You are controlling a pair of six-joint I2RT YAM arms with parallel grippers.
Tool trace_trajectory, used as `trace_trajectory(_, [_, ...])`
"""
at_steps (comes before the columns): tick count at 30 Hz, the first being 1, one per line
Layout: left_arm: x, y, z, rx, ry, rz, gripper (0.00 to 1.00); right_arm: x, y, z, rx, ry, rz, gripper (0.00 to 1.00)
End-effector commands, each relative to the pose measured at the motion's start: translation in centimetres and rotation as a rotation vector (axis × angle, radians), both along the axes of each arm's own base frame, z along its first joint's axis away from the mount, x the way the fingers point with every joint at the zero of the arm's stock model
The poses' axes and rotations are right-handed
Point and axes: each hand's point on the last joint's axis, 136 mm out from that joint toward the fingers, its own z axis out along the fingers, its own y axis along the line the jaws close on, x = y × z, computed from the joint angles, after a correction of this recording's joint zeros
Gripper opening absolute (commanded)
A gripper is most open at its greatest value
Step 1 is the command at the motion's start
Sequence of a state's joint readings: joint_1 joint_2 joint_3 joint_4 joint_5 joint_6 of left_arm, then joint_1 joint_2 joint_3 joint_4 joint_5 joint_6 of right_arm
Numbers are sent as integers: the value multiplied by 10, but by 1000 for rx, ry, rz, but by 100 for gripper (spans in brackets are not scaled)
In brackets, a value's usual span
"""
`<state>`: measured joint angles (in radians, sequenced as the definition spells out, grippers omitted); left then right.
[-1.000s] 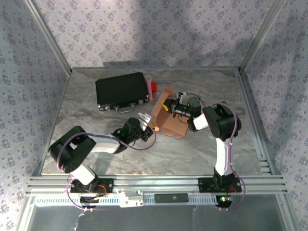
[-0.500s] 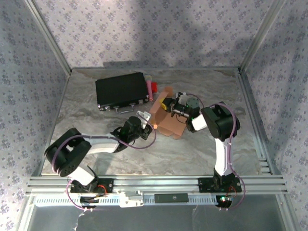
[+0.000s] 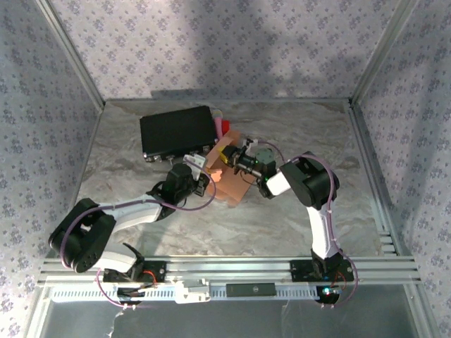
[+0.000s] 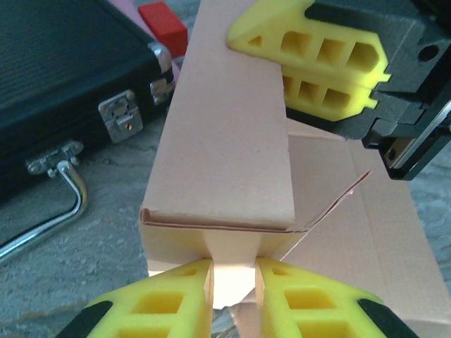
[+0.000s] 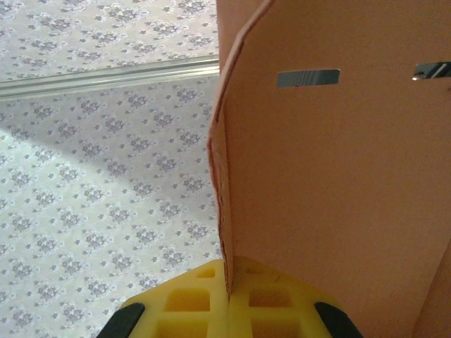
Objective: Fold the paper box
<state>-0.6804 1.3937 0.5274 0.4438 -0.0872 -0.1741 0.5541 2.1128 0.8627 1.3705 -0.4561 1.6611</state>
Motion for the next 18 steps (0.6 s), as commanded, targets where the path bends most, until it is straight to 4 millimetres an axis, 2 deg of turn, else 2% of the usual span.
trace_trajectory(1, [0,7,-12,24,18,22,24,1,8,-3,14,7,-19,0])
trace_trajectory(8, [4,19,-24,41,14,96,33,-1,13,-10,-8,34,-30,0])
trace_trajectory(14, [8,27,-30,49,12,144,33,-4,13,-20,-33,5,-27,0])
trace_trajectory(18, [10,29,-30,30,9,162,34,-6,11,-33,-49,20,-28,0])
